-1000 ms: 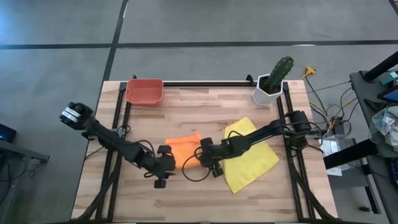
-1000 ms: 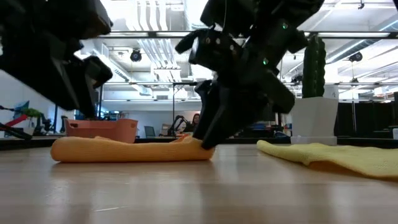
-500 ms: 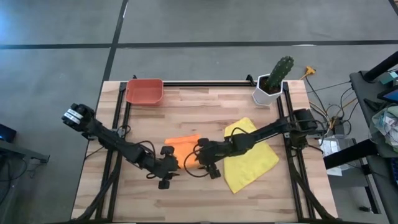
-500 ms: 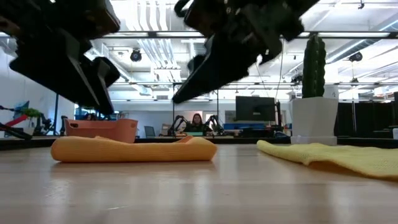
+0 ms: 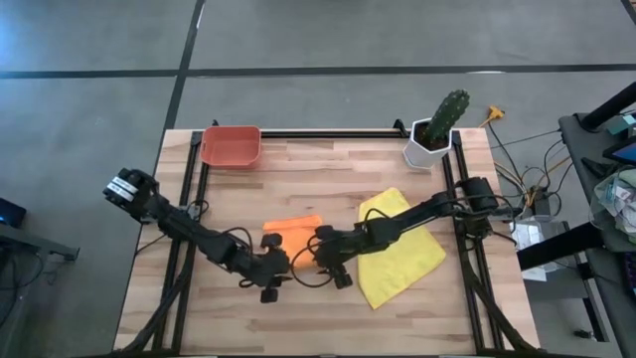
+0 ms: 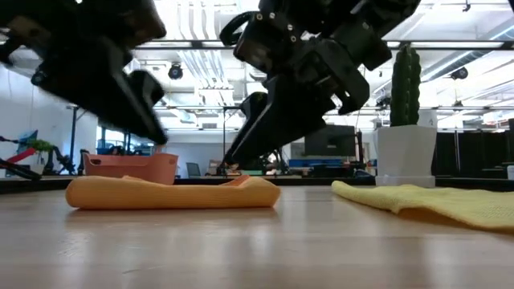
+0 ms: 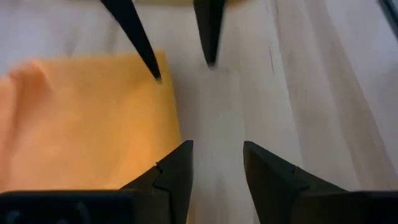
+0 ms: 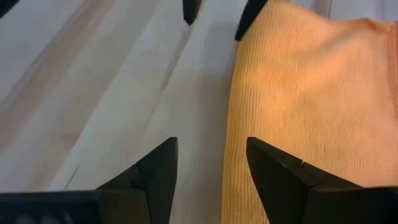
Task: Roll microfiber towels into tight, uniform cylinder then place into a basket
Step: Roll the orange towel
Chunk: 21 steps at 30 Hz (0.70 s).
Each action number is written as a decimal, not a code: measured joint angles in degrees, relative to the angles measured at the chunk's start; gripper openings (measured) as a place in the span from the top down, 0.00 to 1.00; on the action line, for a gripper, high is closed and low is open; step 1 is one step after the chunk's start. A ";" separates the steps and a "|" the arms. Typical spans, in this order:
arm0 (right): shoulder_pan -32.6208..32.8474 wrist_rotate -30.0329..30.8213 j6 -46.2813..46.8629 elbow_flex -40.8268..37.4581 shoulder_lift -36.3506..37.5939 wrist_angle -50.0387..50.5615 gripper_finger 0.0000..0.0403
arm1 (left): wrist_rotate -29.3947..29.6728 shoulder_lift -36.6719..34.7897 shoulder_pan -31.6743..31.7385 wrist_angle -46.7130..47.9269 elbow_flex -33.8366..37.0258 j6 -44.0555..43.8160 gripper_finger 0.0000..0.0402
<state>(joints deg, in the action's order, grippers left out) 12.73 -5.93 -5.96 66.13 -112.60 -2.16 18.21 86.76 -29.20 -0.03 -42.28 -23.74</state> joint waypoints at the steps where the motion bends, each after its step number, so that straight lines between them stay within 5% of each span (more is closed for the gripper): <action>1: 0.00 0.07 0.00 0.00 0.00 -0.17 0.54 | 1.32 -0.17 0.01 -0.25 -0.16 0.11 0.69; 9: -0.08 3.02 0.00 -0.15 -1.93 -1.90 0.55 | 3.70 3.01 0.90 -2.43 0.69 0.08 0.69; 21: -0.26 3.03 5.64 -0.31 -3.61 1.19 0.55 | -1.59 5.77 1.13 4.89 0.87 -7.46 0.69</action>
<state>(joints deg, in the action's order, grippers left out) 12.47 -2.90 -0.31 65.82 -116.20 -0.97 16.62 92.53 -28.08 4.86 -41.41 -31.20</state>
